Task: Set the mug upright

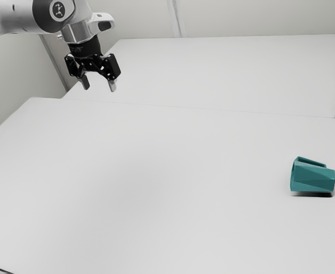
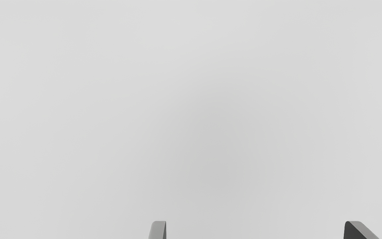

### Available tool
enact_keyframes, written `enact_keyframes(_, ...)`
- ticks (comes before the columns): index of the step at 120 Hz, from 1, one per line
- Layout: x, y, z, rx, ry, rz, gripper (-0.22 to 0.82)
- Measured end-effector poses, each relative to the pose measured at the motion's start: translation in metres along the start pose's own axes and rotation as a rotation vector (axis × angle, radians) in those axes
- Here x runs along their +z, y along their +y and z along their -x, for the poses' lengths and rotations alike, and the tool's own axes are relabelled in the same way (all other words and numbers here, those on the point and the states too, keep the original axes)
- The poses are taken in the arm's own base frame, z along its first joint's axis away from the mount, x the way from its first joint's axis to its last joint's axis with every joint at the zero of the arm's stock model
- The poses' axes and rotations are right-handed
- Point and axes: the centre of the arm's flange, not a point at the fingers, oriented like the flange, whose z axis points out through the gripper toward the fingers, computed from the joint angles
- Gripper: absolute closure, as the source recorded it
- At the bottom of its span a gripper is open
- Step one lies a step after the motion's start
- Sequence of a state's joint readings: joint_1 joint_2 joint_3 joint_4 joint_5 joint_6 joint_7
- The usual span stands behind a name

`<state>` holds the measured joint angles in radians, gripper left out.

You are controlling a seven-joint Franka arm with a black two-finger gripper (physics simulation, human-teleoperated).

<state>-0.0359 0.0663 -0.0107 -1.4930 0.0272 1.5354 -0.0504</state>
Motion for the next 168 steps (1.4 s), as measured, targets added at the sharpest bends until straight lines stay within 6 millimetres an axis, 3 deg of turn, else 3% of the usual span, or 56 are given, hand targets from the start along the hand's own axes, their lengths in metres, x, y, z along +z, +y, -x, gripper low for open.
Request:
enact_keyframes(28,-0.001,0.004,0.001,0.003,0.002,0.007,0.02)
enact_keyframes(57,0.011,0.026,-0.003,0.024,0.008,0.107,0.02)
enact_keyframes(90,0.064,0.078,-0.007,0.081,0.041,0.319,0.03)
enact_keyframes(142,0.147,0.11,-0.008,0.035,0.096,0.668,0.03)
enact_keyframes(168,0.178,0.151,-0.005,0.083,0.094,0.776,0.03)
